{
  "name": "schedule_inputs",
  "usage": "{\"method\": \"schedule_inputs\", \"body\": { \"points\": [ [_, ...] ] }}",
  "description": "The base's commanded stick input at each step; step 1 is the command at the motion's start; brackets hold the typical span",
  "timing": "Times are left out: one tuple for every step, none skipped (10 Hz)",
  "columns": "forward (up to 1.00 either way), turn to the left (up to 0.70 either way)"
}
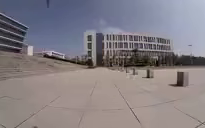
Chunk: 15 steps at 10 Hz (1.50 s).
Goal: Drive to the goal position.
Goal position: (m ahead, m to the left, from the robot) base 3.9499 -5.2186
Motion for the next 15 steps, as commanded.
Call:
{"method": "schedule_inputs", "body": {
  "points": [
    [0.70,-0.35],
    [0.70,-0.35],
    [0.70,-0.35],
    [0.70,-0.35],
    [0.70,-0.35],
    [0.70,-0.35],
    [0.70,-0.35],
    [0.70,-0.35],
    [0.70,-0.35],
    [0.70,-0.35],
    [0.70,-0.35],
    [0.70,-0.35],
    [0.70,-0.35],
    [0.70,-0.35],
    [0.70,-0.35]
  ]
}}
